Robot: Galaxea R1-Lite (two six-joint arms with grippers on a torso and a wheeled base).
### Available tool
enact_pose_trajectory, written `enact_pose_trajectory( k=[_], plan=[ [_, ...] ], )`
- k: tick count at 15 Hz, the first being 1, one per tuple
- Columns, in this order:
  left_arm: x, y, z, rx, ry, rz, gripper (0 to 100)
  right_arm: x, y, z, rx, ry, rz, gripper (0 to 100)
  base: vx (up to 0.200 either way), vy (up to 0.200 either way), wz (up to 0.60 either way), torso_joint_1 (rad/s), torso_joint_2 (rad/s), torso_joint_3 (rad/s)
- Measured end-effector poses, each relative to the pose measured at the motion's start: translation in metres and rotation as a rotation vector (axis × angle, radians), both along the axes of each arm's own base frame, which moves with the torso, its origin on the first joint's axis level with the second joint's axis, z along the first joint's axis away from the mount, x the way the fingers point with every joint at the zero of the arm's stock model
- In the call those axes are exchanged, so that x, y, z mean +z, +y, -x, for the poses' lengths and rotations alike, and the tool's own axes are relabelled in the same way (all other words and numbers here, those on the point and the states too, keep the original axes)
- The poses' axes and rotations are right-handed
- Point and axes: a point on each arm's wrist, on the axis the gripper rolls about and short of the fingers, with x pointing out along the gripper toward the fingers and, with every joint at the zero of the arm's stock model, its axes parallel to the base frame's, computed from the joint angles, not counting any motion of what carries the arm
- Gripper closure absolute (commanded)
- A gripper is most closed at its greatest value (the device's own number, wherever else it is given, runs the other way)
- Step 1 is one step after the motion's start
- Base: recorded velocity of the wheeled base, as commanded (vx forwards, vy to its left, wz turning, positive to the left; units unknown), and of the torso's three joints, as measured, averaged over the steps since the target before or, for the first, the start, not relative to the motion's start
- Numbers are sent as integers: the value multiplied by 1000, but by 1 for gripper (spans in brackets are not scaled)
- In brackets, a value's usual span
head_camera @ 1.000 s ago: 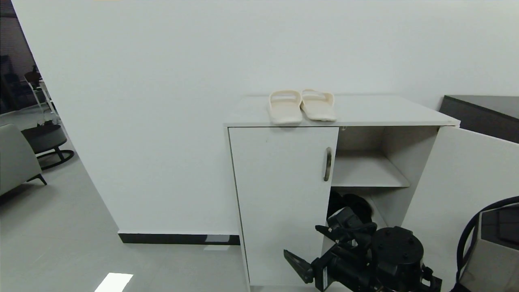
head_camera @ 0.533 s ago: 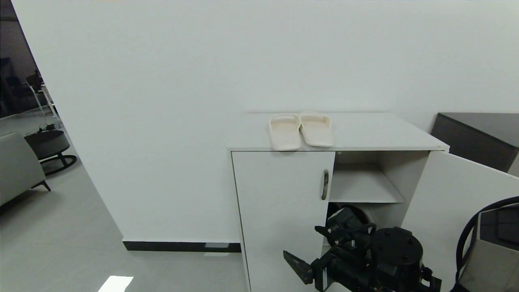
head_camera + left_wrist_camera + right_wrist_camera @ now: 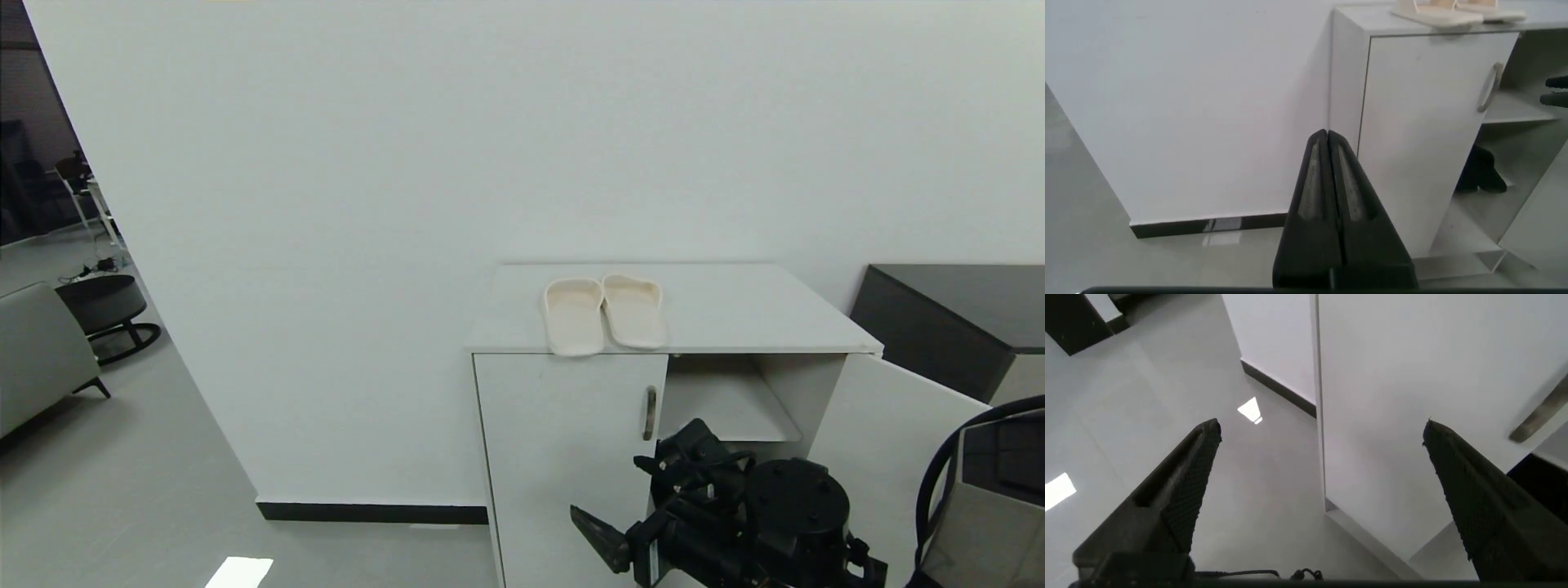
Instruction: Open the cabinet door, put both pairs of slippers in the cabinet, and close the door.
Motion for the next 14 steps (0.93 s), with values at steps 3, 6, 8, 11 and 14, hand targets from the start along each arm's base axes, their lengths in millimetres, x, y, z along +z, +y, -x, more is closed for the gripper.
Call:
enact_pose_trajectory(
  k=[3,6,8,11,14],
  plan=[
    [0,0,0,0,0,1,100,-1,0,1,1,2,2,0,0,0,0,264,-570,-299],
    [0,0,0,0,0,4,100,2,-1,1,1,-14,-16,0,0,0,0,289,-606,-318],
    [0,0,0,0,0,4,100,5,-2,3,27,-45,-49,0,0,0,0,232,-481,-249],
    [0,0,0,0,0,3,100,1,-1,10,66,-110,47,0,0,0,0,49,-107,-54],
    [0,0,0,0,0,3,100,12,8,-8,-94,-128,62,0,0,0,0,0,0,0]
  ],
)
